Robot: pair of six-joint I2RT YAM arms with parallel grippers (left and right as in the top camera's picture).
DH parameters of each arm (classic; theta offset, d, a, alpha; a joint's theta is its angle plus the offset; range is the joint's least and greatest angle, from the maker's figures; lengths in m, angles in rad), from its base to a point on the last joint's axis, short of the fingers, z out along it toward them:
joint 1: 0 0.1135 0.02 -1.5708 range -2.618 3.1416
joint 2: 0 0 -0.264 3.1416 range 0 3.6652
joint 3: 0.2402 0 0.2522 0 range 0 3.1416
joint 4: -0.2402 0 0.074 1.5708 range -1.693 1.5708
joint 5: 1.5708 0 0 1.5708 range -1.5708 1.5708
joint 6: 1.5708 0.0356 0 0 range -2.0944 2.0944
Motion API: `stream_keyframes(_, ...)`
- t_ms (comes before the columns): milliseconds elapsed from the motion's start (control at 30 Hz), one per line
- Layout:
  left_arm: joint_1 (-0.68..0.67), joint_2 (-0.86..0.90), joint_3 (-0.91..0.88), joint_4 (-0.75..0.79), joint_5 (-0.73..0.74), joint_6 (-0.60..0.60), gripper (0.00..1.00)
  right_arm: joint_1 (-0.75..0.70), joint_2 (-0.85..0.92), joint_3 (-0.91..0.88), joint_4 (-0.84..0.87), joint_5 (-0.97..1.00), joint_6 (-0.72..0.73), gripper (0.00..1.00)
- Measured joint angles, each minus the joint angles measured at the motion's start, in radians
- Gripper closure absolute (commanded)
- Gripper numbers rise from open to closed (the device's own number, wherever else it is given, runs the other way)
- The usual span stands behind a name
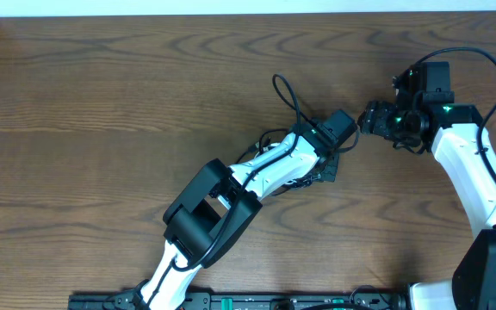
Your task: Untangle cables
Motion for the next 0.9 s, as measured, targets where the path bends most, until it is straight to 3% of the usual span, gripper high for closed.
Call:
stream_keyframes(233, 0.026, -0.028, -0.002, -0.043, 0.069, 0.113, 0.93, 0.0, 0.0, 0.0, -0.001, 0.0, -0.011, 0.21)
stream_keyframes(467, 0.151, -0.246, -0.004, -0.079, 0.267, 0.217, 0.93, 0.0, 0.0, 0.0, 0.032, -0.059, -0.062, 0.21)
stream_keyframes(600, 0.262, -0.351, -0.003, -0.084, 0.483, 0.289, 0.92, 0.0, 0.0, 0.0, 0.081, -0.158, -0.085, 0.2)
stream_keyframes(900, 0.39, -0.276, -0.003, -0.099, 0.923, 0.446, 0.92, 0.0, 0.0, 0.0, 0.114, -0.361, -0.128, 0.21)
